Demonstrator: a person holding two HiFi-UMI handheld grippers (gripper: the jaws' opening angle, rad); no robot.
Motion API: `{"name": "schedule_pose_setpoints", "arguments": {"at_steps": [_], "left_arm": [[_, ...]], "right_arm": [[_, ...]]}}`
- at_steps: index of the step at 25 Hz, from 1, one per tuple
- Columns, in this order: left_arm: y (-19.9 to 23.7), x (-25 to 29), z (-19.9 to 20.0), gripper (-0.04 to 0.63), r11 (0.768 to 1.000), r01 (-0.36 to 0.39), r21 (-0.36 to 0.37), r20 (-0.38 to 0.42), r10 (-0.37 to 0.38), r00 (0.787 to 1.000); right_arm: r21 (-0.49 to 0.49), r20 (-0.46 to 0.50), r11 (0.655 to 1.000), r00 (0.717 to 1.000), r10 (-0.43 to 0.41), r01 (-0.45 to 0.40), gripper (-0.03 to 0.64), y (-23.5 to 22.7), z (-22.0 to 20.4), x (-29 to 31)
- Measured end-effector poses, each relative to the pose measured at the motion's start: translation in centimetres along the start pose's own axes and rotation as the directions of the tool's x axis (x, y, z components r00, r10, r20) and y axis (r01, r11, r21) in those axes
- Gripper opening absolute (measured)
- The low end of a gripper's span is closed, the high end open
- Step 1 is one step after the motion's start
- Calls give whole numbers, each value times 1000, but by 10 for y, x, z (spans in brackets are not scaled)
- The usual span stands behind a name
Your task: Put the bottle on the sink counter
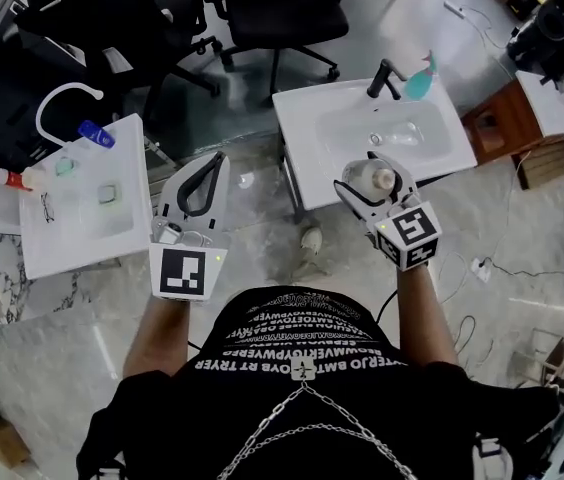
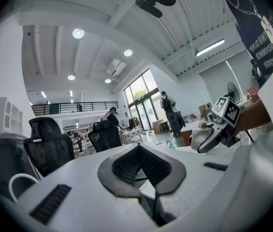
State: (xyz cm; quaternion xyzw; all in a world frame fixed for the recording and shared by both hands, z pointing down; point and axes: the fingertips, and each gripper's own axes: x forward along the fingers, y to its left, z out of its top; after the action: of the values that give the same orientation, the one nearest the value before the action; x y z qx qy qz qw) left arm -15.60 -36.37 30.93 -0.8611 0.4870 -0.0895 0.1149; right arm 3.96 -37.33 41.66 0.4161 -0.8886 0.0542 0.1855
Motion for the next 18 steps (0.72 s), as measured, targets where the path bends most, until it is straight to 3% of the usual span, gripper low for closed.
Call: {"name": "schedule_pose_setpoints", "arguments": {"at_steps": [10, 15, 18], "left_arm": [[15, 68, -20, 6, 1000, -19, -14, -36, 18, 999], [21, 90, -40, 6, 995, -39, -89, -83, 32, 996], [20, 100, -54, 6, 995, -39, -91, -112, 29, 993]], "right_arm": [[46, -124, 994, 987, 103, -98, 333, -36, -87, 89], [111, -164, 981, 971, 175, -158, 333, -41, -138, 133], [124, -204, 977, 959, 196, -173, 333, -40, -169, 154]]}}
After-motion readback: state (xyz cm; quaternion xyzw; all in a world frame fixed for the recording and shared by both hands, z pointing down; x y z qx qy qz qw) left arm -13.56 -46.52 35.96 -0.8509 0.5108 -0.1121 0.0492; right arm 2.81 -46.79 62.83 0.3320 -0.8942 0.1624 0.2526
